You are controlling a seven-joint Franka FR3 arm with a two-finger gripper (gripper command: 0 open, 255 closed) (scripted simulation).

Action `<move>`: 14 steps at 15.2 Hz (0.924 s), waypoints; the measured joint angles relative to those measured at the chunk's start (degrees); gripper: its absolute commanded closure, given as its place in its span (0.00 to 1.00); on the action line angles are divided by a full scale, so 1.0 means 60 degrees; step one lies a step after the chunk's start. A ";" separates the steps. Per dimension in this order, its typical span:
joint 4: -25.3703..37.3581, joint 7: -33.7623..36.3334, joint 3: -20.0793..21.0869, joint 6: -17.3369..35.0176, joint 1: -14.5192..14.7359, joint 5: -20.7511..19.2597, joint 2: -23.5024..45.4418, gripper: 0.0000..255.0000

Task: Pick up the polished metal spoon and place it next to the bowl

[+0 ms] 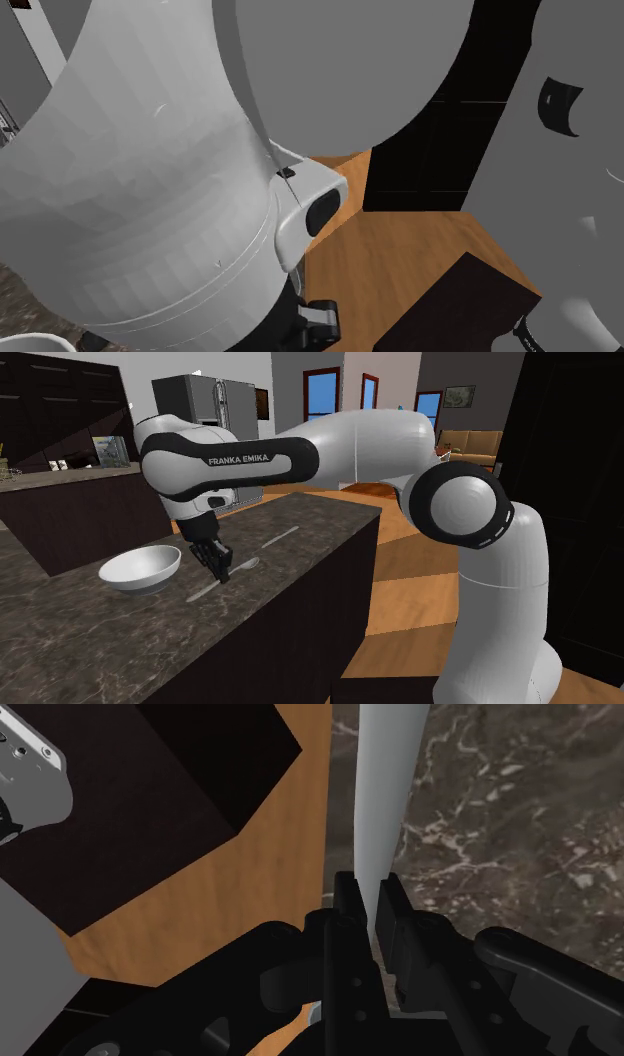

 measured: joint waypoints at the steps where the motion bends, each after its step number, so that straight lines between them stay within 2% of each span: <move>1: -0.0182 -0.0011 -0.0003 0.0151 -0.0051 0.0029 -0.0046 1.00; 14: -0.1905 0.0171 -0.0065 0.1832 -0.0266 0.0013 -0.0068 1.00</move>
